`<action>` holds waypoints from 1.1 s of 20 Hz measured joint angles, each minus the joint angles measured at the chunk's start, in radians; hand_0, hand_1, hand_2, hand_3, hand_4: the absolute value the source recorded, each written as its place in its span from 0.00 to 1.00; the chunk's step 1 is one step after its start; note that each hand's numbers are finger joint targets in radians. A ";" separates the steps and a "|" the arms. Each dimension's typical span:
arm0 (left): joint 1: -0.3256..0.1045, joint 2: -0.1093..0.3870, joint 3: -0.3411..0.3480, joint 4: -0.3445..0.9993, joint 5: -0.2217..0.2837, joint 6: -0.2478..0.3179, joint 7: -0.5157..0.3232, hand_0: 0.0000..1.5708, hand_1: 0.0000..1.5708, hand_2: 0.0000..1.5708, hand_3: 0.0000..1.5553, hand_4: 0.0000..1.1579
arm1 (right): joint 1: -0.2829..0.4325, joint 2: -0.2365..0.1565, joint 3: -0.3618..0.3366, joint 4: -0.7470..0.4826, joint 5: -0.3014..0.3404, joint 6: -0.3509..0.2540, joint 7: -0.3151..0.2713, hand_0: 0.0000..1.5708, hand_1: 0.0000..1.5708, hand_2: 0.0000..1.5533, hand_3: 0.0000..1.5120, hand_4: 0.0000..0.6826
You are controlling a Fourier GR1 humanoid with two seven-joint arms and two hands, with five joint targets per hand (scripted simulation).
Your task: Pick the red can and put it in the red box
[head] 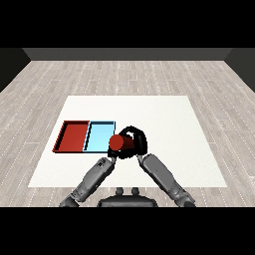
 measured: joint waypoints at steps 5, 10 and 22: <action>0.000 0.006 0.011 -0.019 -0.016 0.045 0.019 1.00 1.00 0.99 0.95 0.98 | -0.011 0.003 0.004 0.001 -0.008 -0.009 0.012 0.95 0.95 0.93 0.92 0.94; 0.017 0.006 -0.006 -0.015 -0.007 0.094 -0.051 1.00 1.00 1.00 0.97 0.99 | -0.004 0.006 -0.012 0.021 -0.040 0.020 -0.017 0.79 0.79 0.80 0.76 0.00; 0.010 0.005 0.012 0.002 -0.005 0.112 -0.115 1.00 1.00 1.00 0.96 0.98 | -0.017 0.010 -0.002 0.026 0.028 -0.001 0.111 0.00 0.00 0.00 0.00 0.00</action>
